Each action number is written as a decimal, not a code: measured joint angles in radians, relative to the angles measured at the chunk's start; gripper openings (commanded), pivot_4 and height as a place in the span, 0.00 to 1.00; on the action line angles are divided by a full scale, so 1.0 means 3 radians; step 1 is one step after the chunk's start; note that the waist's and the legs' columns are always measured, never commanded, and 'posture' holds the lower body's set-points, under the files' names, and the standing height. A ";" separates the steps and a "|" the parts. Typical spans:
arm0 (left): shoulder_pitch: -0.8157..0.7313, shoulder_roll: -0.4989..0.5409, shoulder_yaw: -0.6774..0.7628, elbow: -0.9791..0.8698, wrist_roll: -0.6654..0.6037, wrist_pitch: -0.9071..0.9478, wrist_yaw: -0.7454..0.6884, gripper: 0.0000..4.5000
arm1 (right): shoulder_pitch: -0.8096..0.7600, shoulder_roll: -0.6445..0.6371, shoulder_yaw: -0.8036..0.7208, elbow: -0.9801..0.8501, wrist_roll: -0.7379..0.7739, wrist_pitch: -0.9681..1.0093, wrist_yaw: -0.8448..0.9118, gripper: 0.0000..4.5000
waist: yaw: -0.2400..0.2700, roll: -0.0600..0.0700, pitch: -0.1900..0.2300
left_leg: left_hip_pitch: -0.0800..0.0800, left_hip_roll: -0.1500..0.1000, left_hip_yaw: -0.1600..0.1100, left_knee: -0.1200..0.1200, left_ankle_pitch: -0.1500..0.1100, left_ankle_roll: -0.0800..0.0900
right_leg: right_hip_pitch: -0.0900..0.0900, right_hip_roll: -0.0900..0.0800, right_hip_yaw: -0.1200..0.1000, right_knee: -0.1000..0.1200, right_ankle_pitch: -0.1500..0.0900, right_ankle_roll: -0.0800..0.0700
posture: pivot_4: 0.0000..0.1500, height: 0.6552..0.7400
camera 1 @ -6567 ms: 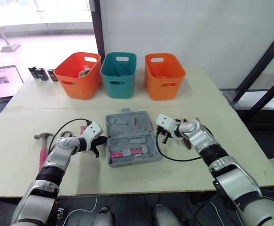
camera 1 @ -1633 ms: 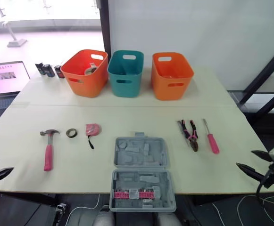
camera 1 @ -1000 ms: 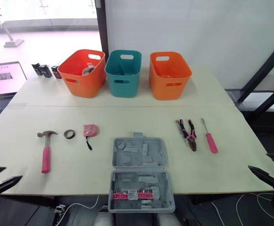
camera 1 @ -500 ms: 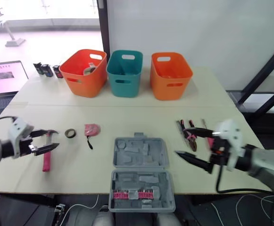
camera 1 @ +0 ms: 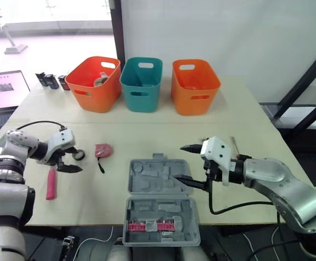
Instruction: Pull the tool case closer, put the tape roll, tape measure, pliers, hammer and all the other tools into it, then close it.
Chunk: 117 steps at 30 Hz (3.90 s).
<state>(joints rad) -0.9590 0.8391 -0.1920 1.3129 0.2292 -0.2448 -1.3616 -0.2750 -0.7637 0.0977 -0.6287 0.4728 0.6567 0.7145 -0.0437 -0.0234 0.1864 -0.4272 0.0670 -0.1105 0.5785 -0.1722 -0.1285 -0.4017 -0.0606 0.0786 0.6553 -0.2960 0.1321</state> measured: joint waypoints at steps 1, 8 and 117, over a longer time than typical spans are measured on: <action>0.0000 -0.0005 -0.0001 0.0012 0.0012 0.0000 0.0024 1.00 | 0.0008 0.0002 -0.0009 -0.0014 0.0000 0.0010 -0.0013 1.00 | 0.0001 0.0000 0.0000 | 0.0000 0.0000 0.0000 0.0001 0.0000 0.0000 | 0.0001 0.0000 0.0000 0.0000 0.0000 0.0000 | 1.00 1.00; -0.0003 -0.0141 0.0007 0.0068 0.0083 0.0009 0.0379 1.00 | 0.0271 0.0008 -0.0123 -0.0188 0.0000 0.0112 -0.0198 1.00 | 0.0015 0.0000 0.0000 | 0.0004 0.0000 -0.0003 0.0007 0.0002 -0.0002 | 0.0009 0.0000 -0.0001 0.0001 0.0001 -0.0001 | 1.00 1.00; -0.0638 -0.1510 -0.1073 -0.0237 0.0252 -0.0523 -0.0464 0.24 | 0.0474 0.0390 -0.0047 -0.0586 -0.0264 0.0554 -0.0796 1.00 | 0.0003 -0.0002 0.0000 | 0.0004 -0.0002 -0.0011 0.0022 0.0006 -0.0001 | 0.0013 0.0003 -0.0002 0.0013 0.0001 -0.0002 | 1.00 1.00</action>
<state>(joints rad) -1.1504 0.3863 -0.5140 1.2417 0.3048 -0.4016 -1.5007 -0.1329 -0.6467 0.0835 -0.8046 0.3937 0.8228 0.4757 -0.0426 -0.0240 0.1865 -0.4259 0.0664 -0.1137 0.5850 -0.1706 -0.1288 -0.3978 -0.0597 0.0781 0.6592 -0.2958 0.1316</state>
